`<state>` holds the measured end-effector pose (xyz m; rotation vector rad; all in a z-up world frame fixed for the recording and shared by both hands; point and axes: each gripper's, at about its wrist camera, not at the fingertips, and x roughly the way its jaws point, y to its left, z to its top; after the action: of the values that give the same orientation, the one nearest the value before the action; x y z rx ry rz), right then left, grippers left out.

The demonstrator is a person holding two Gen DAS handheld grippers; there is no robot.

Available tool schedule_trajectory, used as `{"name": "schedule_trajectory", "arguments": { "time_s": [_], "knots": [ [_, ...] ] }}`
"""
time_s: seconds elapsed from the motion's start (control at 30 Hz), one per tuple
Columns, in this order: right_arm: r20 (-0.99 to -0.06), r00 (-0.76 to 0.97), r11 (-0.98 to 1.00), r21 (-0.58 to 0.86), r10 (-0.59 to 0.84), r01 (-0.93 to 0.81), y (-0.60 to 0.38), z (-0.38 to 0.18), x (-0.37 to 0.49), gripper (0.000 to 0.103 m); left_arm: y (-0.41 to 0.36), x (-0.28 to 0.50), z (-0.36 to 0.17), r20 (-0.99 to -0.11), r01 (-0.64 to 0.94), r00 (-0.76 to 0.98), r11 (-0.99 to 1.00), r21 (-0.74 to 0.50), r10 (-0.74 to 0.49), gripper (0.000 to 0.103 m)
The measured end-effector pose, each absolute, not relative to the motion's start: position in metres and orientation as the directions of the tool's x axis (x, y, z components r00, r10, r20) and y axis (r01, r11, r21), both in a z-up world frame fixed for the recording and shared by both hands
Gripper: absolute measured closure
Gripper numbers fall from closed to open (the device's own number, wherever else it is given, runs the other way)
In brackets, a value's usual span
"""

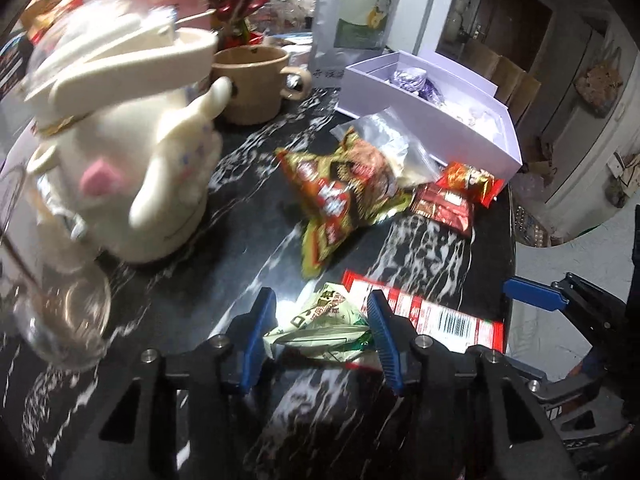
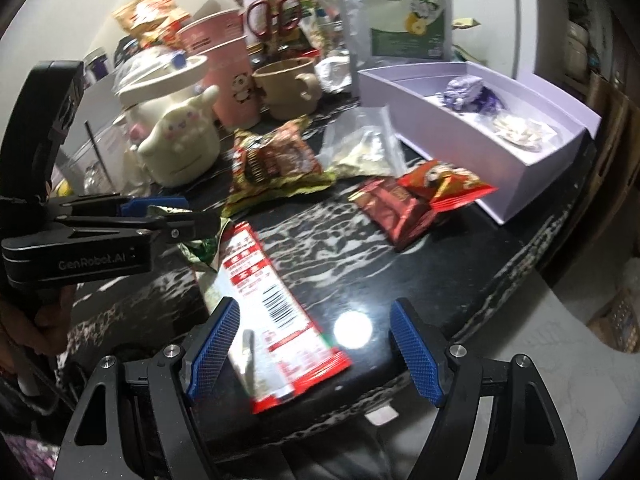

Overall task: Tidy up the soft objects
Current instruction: 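Grasp the green wrapper with the left gripper while the right grasps the red-and-white packet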

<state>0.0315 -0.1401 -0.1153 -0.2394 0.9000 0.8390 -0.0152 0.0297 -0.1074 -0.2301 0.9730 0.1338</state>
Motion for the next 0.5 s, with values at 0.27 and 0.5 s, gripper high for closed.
{"name": "schedule_trajectory", "arguments": {
  "time_s": [0.27,0.5],
  "knots": [
    [-0.788,0.276,0.594,0.137,0.55,-0.792,-0.125,-0.126,0.023,0.024,0.04,-0.039,-0.117,-0.848,-0.272,0.53,0.95,-0.153,0.015,0.056],
    [-0.807,0.293,0.549,0.045,0.512,-0.834,-0.108,-0.132,0.019,0.017,0.047,-0.045,-0.126,-0.854,-0.3,0.518,0.925,-0.234,-0.048,0.049]
  ]
}}
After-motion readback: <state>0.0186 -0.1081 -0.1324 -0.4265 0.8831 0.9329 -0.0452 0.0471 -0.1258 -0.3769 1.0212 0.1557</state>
